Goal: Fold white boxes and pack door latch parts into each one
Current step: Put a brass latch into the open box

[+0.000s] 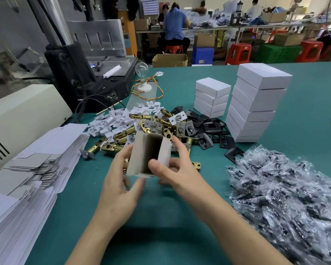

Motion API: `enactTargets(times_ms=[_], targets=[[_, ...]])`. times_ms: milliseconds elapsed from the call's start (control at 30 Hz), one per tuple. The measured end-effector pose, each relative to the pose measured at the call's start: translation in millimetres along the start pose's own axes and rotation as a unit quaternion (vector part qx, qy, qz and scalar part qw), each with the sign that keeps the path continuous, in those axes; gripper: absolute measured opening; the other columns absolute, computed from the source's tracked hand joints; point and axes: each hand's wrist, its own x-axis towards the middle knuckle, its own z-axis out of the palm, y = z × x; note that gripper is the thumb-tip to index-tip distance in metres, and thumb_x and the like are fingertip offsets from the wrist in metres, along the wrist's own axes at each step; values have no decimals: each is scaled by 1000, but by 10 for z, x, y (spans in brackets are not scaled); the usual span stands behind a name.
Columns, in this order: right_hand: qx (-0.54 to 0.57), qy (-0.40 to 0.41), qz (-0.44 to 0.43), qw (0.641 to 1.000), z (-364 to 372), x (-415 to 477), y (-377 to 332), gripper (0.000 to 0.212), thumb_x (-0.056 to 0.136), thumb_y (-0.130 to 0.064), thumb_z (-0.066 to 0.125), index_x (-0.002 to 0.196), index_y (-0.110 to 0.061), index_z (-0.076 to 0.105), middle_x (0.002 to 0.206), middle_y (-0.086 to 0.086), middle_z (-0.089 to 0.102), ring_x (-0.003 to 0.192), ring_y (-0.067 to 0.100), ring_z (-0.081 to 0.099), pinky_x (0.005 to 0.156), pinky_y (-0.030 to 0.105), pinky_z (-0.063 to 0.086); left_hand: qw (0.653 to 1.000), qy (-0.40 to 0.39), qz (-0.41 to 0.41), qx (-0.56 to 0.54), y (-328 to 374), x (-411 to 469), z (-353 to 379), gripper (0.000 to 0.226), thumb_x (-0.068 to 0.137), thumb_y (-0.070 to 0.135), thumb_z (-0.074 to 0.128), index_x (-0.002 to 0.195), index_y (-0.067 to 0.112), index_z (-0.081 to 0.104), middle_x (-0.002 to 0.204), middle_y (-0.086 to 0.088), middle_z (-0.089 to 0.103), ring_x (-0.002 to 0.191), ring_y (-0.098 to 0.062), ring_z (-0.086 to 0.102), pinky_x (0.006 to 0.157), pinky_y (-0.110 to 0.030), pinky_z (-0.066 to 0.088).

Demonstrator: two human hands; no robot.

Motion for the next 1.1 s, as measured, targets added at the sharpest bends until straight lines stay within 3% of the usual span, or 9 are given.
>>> enactTargets(times_ms=[67,167,300,433,533,633,800,967,1100], targets=[[-9,-1,11,1000,21,-9,-2,132,42,-87,81,151,-62,12,127,-20,62,112,-2,66,97,29,54,999,-40,12,8,73,-48,29,58,76,42,78,129,20,70,119,10,72,112,9,63,93,-8,46],[-95,-27,11,995,101,-67,-6,129,48,-93,71,154,-59,6,143,-20,52,119,-6,60,101,27,51,997,-44,-58,-19,175,-125,153,31,55,52,85,82,64,75,83,34,74,99,1,72,89,-17,54],[-182,-27,-13,983,19,-75,-97,96,62,-102,42,144,-51,40,115,-18,68,100,-1,66,88,33,56,988,71,-22,-132,160,-27,68,26,74,32,91,95,36,76,97,28,78,96,7,72,82,-10,53],[-395,138,-70,906,-436,72,-149,38,91,-57,62,122,-35,65,106,-19,64,96,4,59,86,31,51,974,31,-66,-215,71,-15,-29,67,52,54,83,110,22,72,100,12,81,95,-8,76,73,-18,58],[-574,127,0,809,-665,118,-53,47,93,-44,69,135,-25,58,125,-3,56,121,19,48,96,36,46,981,-52,-77,-170,21,-20,16,71,48,54,87,111,25,69,99,14,80,91,-5,75,70,-15,57],[-629,95,42,771,-664,157,57,47,93,-46,68,132,-21,58,126,2,52,123,25,45,100,37,45,985,-104,-50,-130,69,-17,30,63,55,52,88,114,51,66,111,24,76,101,1,72,77,-13,56],[-621,112,-8,775,-644,175,65,28,93,-44,68,112,-24,66,109,-3,60,111,21,52,92,36,47,987,-85,-23,-135,75,-17,24,62,56,51,90,111,64,64,113,22,76,103,-3,73,82,-15,56],[-417,170,-66,890,-613,128,-91,25,76,-51,80,78,-31,65,69,-16,66,67,4,60,64,30,51,987,-85,3,-133,81,-21,69,61,62,49,90,116,60,65,114,19,77,103,-5,73,82,-15,56],[-364,234,-133,891,-537,52,-177,29,77,-52,81,75,-29,63,65,-16,65,64,6,61,65,37,54,988,-84,18,-127,74,-21,64,61,64,51,89,118,61,64,113,20,77,101,-4,73,81,-13,55]])
